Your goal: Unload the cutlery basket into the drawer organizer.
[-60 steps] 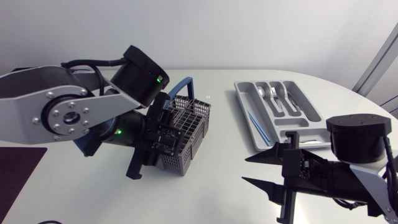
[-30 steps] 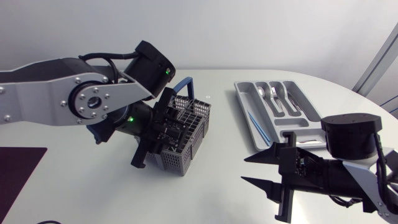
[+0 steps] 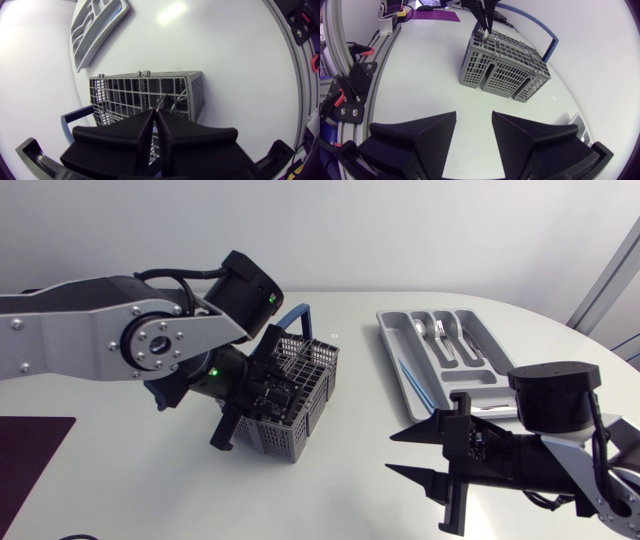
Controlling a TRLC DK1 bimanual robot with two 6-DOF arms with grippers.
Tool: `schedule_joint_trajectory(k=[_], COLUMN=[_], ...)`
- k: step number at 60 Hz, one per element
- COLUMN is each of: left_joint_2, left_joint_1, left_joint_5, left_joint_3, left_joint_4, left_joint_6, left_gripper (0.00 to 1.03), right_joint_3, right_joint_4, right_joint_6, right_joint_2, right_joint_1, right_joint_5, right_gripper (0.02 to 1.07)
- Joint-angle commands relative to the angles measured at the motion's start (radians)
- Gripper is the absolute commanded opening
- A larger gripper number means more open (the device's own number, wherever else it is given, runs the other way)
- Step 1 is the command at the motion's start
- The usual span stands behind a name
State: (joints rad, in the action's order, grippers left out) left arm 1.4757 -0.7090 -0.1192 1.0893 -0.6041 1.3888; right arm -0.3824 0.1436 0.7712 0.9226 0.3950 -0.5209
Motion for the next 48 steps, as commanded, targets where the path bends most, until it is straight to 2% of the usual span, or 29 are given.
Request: schedule_joint_trajectory(k=[1,37,48], left_joint_2=[0.011,-0.146,-0.222], left_joint_1=[0.008,-0.004,-0.02], left_joint_5=[0.004,0.004,0.004], left_joint_3=[0.02,0.024,-0.017], left_joint_4=[-0.003,-0.002,0.05], left_joint_6=[0.026,-0.024,-0.071], left_gripper=[0.03,0.03,0.03], right_joint_3=[-0.018,-0.018,-0.015], right_joint_4=[-0.015,0.011,0.025], right_joint_6=[0.014,-0.007,-0.024], right_joint_2=[0.016,-0.021,-0.05], right_joint_1=[-0.007,0.019,0.039], right_joint_5=[-0.007,0.005,0.021], right_gripper=[0.56,0.56,0.56])
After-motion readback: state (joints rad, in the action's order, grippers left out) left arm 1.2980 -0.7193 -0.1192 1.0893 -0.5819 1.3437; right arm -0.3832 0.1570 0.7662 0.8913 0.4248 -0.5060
